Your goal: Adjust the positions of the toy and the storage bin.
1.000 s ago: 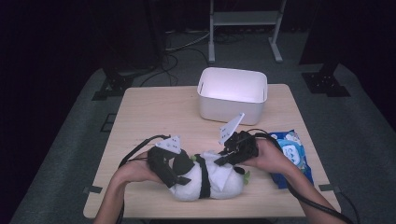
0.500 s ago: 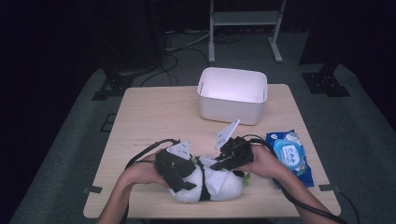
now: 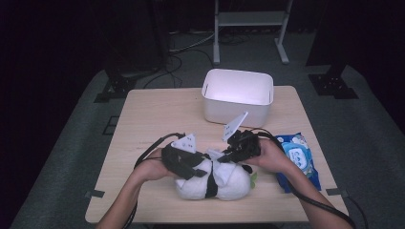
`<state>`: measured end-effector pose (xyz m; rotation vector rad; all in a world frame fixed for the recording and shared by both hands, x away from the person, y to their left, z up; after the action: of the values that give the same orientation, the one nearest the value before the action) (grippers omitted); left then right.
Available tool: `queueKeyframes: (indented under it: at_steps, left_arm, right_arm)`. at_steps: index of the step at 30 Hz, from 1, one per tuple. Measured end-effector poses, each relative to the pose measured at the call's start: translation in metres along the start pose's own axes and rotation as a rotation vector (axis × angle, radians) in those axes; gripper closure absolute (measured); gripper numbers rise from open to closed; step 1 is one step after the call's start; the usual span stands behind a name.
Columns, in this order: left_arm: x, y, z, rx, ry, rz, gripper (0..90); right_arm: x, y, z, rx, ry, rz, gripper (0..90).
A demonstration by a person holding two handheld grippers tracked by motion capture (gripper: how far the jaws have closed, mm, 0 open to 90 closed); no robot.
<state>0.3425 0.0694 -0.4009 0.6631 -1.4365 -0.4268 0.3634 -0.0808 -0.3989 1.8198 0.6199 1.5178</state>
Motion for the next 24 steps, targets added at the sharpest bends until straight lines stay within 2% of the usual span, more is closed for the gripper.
queueKeyframes:
  at_steps: [2,4,5,9,12,14,18,21,24]
  left_arm:
    - [0.006,-0.001,-0.006,0.008,-0.012,0.004,43.3]
    - [0.009,-0.002,-0.010,0.015,-0.024,-0.013,44.7]
    - [0.010,-0.003,-0.011,0.010,-0.018,-0.025,44.7]
    - [0.008,-0.001,-0.007,-0.022,0.002,-0.080,36.1]
    - [0.005,-0.003,-0.003,-0.035,0.001,-0.091,31.0]
    - [0.003,-0.003,0.000,-0.034,0.001,-0.087,30.7]
    - [0.003,-0.001,0.001,-0.012,-0.023,-0.055,47.6]
    - [0.007,0.001,0.000,-0.007,-0.036,-0.014,58.3]
    - [0.012,-0.002,-0.004,-0.005,-0.054,-0.003,61.6]
  right_arm:
    - [0.002,0.001,0.005,0.003,-0.009,0.005,79.0]
    - [0.004,0.000,0.008,0.005,-0.014,-0.006,78.9]
    - [0.004,-0.001,0.009,0.002,-0.011,-0.009,78.9]
    - [0.004,-0.005,0.008,0.029,-0.016,-0.006,78.8]
    - [0.005,-0.007,0.004,0.035,-0.004,-0.007,78.6]
    - [0.004,-0.008,0.002,0.038,-0.005,-0.010,78.4]
    - [0.003,-0.005,0.002,0.025,0.004,-0.001,78.2]
    - [0.002,-0.002,0.006,0.012,-0.008,0.006,78.1]
    - [0.001,0.002,0.011,0.008,-0.025,0.015,78.1]
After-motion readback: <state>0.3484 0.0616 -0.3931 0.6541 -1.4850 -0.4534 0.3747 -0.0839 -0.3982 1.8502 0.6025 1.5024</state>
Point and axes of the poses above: each handheld gripper's, and its own axes: y roughly backward along the jaws, x roughly out of its top, z roughly to its right, the point moved 6 cm from there along -y, roughly forward along the jaws, and after that the axes turned 4 degrees about z, right-handed, at the moved point
